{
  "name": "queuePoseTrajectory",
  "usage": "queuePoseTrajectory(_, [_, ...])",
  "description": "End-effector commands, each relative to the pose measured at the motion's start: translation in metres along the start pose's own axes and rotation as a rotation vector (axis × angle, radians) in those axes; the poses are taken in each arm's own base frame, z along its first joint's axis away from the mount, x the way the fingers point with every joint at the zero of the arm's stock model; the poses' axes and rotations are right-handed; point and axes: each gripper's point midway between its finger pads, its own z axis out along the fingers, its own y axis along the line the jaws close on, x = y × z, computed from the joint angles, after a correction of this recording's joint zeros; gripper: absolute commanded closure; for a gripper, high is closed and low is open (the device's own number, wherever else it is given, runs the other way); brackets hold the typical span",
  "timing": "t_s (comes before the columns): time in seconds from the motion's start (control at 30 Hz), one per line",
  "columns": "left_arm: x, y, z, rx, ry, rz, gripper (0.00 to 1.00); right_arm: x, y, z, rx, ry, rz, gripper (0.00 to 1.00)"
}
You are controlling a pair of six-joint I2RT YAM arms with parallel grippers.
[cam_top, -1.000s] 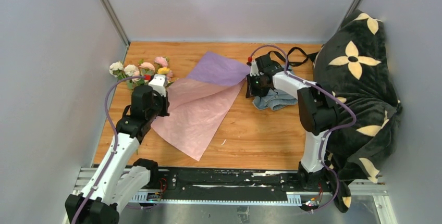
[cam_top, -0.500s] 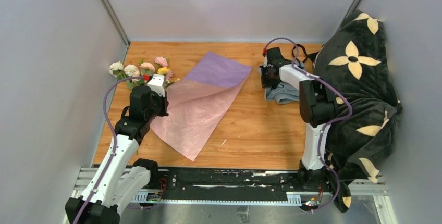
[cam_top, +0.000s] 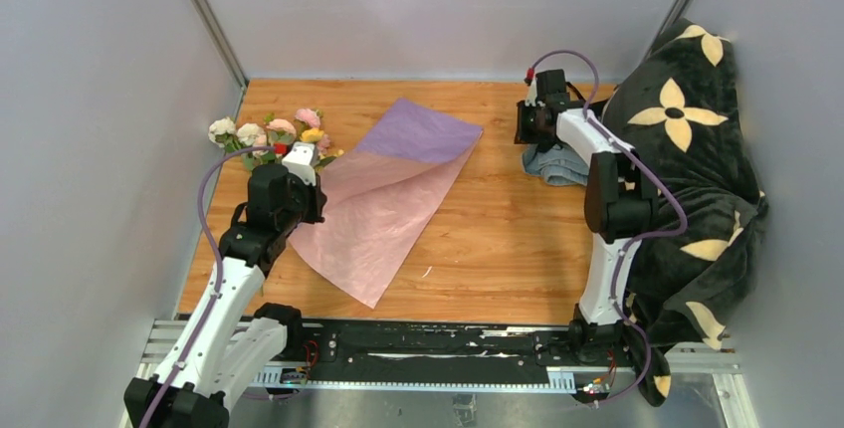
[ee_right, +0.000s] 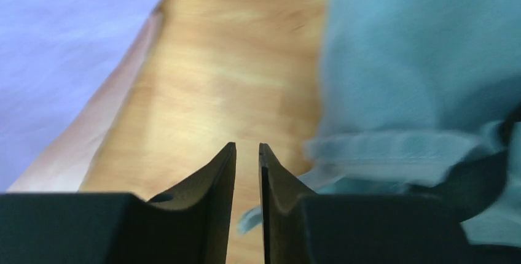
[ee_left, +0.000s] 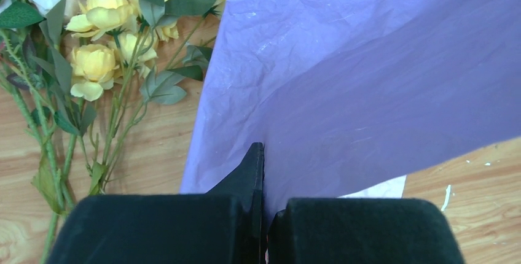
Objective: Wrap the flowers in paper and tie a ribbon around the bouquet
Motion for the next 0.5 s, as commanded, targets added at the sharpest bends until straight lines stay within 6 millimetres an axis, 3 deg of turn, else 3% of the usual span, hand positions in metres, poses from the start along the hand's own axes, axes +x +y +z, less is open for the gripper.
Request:
queuePoseTrajectory(0.0, [-0.017,-0.008,-0.010,0.024,-0.040,-0.085,1.00,0.009,0.069,-0.020,-0.299,-0.039,0.184,0.70])
queuePoseTrajectory(0.03, [-0.020,-0.009,-0.012,0.023,-0.042,-0.102,1.00,0.021,0.073,-0.013,-0.317,-0.025,0.252,0.67])
queuePoseTrajectory(0.1, [-0.027,-0.012,-0.014,0.032,-0.051,-0.125,1.00,0.028,0.079,0.001,-0.349,-0.033,0.363,0.61])
queuePoseTrajectory(0.27, [-0.045,-0.014,-0.024,0.035,-0.082,-0.143,1.00,0.022,0.092,0.034,-0.410,-0.023,0.467,0.47])
queuePoseTrajectory(0.47, [-0.041,-0.019,-0.023,0.061,-0.068,-0.171,1.00,0.014,0.100,0.067,-0.415,-0.013,0.517,0.43])
